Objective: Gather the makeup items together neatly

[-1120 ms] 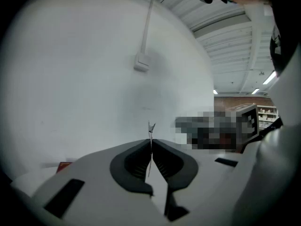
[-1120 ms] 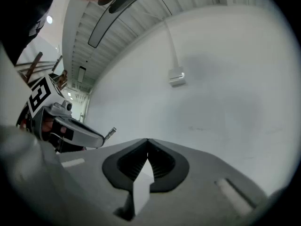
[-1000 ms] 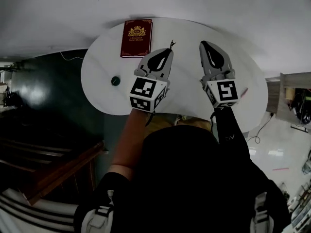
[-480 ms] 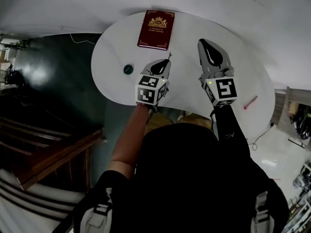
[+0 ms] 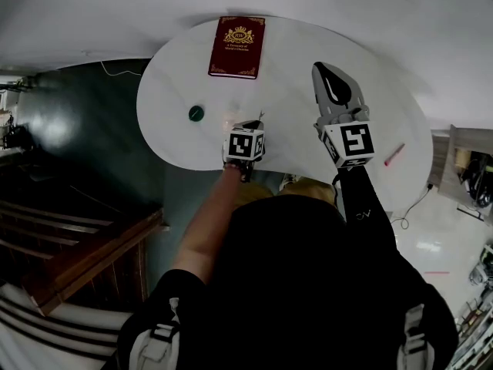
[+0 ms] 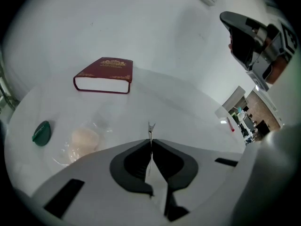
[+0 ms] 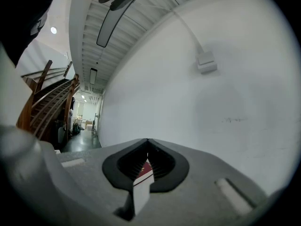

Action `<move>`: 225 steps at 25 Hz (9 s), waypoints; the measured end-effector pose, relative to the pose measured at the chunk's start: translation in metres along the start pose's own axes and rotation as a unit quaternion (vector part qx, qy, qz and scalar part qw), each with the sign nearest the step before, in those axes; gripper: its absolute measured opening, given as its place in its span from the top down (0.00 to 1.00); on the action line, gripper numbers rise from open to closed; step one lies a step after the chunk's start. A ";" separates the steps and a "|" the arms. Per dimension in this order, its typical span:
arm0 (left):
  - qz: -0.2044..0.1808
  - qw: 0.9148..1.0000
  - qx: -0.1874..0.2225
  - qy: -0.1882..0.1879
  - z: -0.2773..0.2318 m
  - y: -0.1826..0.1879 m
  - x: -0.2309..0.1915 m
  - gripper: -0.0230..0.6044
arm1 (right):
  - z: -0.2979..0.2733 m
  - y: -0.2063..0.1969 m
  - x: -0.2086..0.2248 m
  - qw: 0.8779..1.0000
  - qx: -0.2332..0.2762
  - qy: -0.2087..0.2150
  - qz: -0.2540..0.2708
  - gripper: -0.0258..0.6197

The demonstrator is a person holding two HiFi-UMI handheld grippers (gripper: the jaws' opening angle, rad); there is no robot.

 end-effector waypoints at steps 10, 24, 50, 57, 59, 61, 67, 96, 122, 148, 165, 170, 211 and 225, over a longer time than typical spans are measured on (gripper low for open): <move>0.000 1.000 -0.027 0.016 -0.016 -0.008 -0.001 0.91 | 0.004 0.000 0.005 1.000 -0.001 -0.006 -0.003 0.95; -0.082 0.934 0.341 0.066 0.142 0.134 0.000 0.83 | 0.002 0.015 0.005 1.000 0.021 -0.001 0.014 0.95; -0.175 0.856 0.479 -0.082 0.191 0.179 0.135 0.85 | 0.148 0.019 0.034 0.981 0.009 -0.191 0.031 0.95; -0.233 0.835 0.456 -0.201 0.173 0.181 0.217 0.85 | 0.238 0.014 0.035 0.945 -0.012 -0.325 0.034 0.95; -0.247 0.827 0.450 -0.230 0.168 0.180 0.241 0.85 | 0.261 0.010 0.031 0.935 -0.022 -0.353 0.034 0.95; -0.262 0.819 0.440 -0.258 0.166 0.177 0.265 0.85 | 0.282 0.005 0.026 0.923 -0.028 -0.382 0.030 0.95; -0.302 0.795 0.410 -0.330 0.157 0.160 0.313 0.85 | 0.330 -0.010 -0.002 0.881 -0.048 -0.471 0.009 0.95; -0.453 0.866 0.071 -0.202 -0.054 0.035 0.457 0.75 | 0.403 -0.043 -0.002 0.843 -0.069 -0.531 -0.040 0.95; -0.216 0.908 0.330 -0.142 0.111 0.178 0.291 0.89 | 0.252 0.005 0.074 0.957 0.007 -0.290 0.004 0.95; -0.022 0.978 0.207 0.019 0.065 0.090 0.101 0.89 | 0.081 0.010 0.037 0.997 0.049 -0.059 -0.001 0.95; 0.054 0.998 0.027 0.018 -0.011 -0.006 0.082 0.89 | 0.066 -0.013 0.026 0.999 0.008 -0.044 -0.005 0.95; 0.038 0.999 0.021 0.030 -0.015 -0.013 0.084 0.89 | 0.064 -0.009 0.025 0.999 0.018 -0.044 -0.002 0.95; -0.101 0.901 0.418 -0.051 0.198 0.124 -0.119 0.77 | -0.028 0.037 -0.112 0.993 0.001 -0.118 0.025 0.95; -0.095 0.884 0.455 -0.047 0.208 0.125 -0.146 0.95 | -0.050 0.042 -0.143 0.996 0.028 -0.076 0.043 0.95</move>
Point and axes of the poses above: the fingertips, and each gripper's own axes: z backward along the fingers, x to its right, y out of its top, the point moved 9 cm from there along z, backward along the fingers, and after that the axes turned 14 degrees about y, right-handed, at the moved point
